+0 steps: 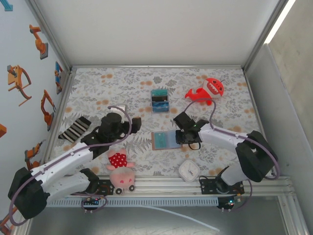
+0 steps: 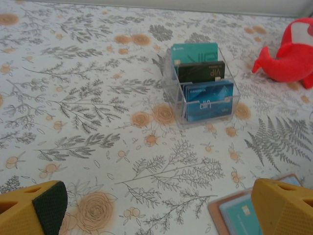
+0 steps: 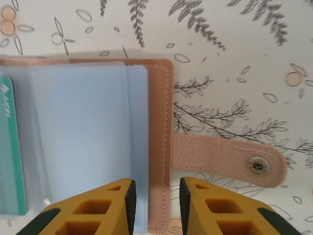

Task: Take the credit cards out of the card holder

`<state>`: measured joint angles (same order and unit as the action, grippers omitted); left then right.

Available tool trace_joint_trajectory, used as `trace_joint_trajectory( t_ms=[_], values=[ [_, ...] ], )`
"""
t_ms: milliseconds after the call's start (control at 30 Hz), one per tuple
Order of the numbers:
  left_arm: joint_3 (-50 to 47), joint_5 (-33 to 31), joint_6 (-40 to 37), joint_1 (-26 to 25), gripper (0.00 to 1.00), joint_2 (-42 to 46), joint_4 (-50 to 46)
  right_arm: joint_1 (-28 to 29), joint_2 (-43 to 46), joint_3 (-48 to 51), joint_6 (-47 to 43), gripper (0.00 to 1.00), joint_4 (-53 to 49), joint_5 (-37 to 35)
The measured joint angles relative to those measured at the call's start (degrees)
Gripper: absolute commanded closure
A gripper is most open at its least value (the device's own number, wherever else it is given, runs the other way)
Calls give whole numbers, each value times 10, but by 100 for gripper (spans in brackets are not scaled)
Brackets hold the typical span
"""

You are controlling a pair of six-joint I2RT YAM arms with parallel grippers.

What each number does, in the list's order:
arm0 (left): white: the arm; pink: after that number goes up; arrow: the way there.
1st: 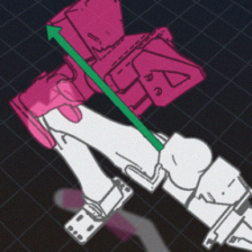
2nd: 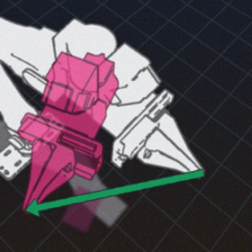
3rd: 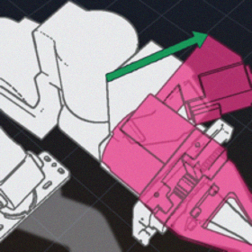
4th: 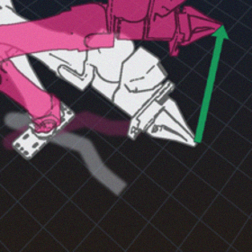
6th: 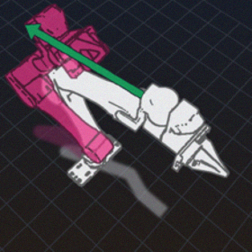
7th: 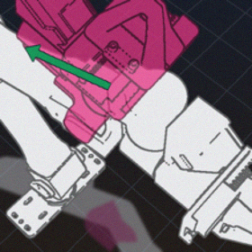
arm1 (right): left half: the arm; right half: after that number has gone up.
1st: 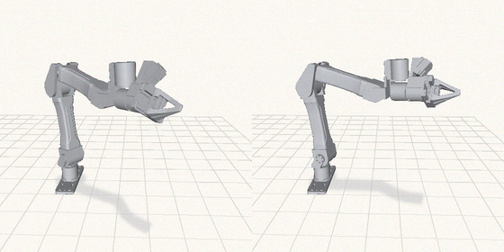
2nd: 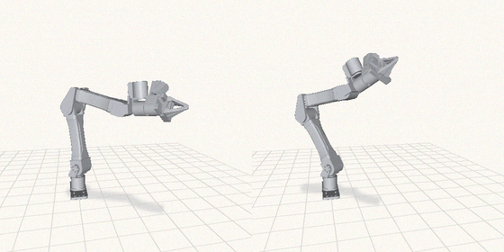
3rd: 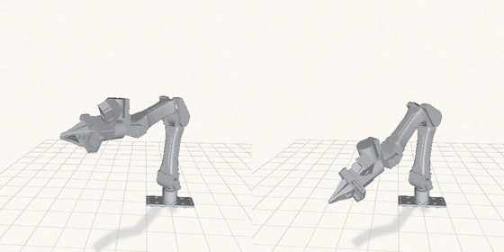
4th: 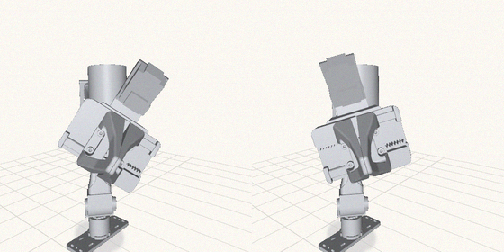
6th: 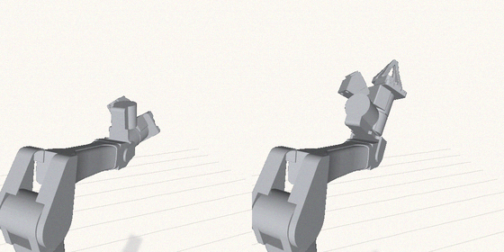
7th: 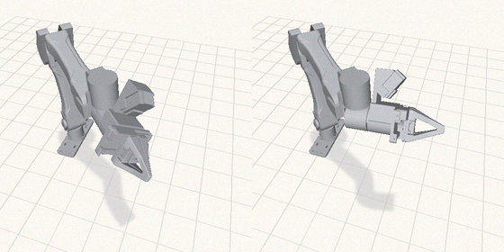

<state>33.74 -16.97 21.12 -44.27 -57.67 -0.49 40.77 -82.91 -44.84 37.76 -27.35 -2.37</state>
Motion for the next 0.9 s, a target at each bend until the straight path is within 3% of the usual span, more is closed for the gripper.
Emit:
trace_joint_trajectory(
  t_ms=[367,900],
  values=[
    [0,-41,0,-71,3,-110,-4,-18,72,1,1,75,-1,7],
    [9,-24,0,-79,3,-218,18,-18,19,-6,18,77,61,108]
  ],
)
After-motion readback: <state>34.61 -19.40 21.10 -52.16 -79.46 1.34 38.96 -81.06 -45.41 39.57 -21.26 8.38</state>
